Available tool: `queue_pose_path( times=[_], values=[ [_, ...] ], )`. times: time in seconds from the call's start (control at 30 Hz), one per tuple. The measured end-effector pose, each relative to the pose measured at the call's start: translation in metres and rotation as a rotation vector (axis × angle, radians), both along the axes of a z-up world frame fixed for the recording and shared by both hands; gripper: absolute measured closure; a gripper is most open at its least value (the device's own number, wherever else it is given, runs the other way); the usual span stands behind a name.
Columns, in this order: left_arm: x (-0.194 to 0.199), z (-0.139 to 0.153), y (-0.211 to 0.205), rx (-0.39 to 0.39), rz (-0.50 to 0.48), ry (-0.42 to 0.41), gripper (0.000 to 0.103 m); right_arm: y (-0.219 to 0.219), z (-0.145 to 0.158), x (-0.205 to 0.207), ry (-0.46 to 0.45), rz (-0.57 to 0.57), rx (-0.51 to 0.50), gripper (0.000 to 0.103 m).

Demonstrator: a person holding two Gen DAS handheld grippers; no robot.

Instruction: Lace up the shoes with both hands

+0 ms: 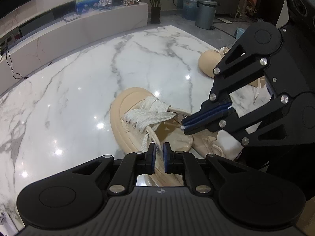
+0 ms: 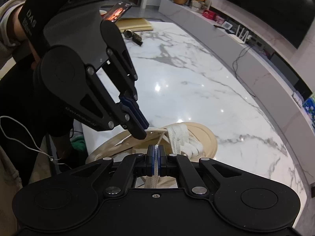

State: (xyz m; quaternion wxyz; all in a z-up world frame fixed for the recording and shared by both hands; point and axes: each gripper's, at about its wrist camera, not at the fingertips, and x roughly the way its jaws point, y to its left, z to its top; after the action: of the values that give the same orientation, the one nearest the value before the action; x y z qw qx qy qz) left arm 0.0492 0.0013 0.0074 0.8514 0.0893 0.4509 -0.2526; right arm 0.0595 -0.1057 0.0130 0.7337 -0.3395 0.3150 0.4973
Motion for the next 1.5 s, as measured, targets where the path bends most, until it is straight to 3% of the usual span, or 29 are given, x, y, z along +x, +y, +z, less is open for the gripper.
queue_pose_path(
  times=[0.5, 1.3, 1.5],
  values=[
    [0.001, -0.002, 0.008, -0.012, -0.003, 0.012, 0.096, 0.014, -0.015, 0.003, 0.016, 0.081, -0.034, 0.102],
    [-0.003, 0.004, 0.006, 0.0, -0.044, -0.008, 0.096, 0.021, -0.016, 0.009, 0.018, 0.075, -0.029, 0.102],
    [-0.006, 0.014, 0.008, 0.068, -0.091, -0.051, 0.096, 0.021, -0.015, 0.013, 0.011, 0.057, -0.02, 0.102]
  ],
)
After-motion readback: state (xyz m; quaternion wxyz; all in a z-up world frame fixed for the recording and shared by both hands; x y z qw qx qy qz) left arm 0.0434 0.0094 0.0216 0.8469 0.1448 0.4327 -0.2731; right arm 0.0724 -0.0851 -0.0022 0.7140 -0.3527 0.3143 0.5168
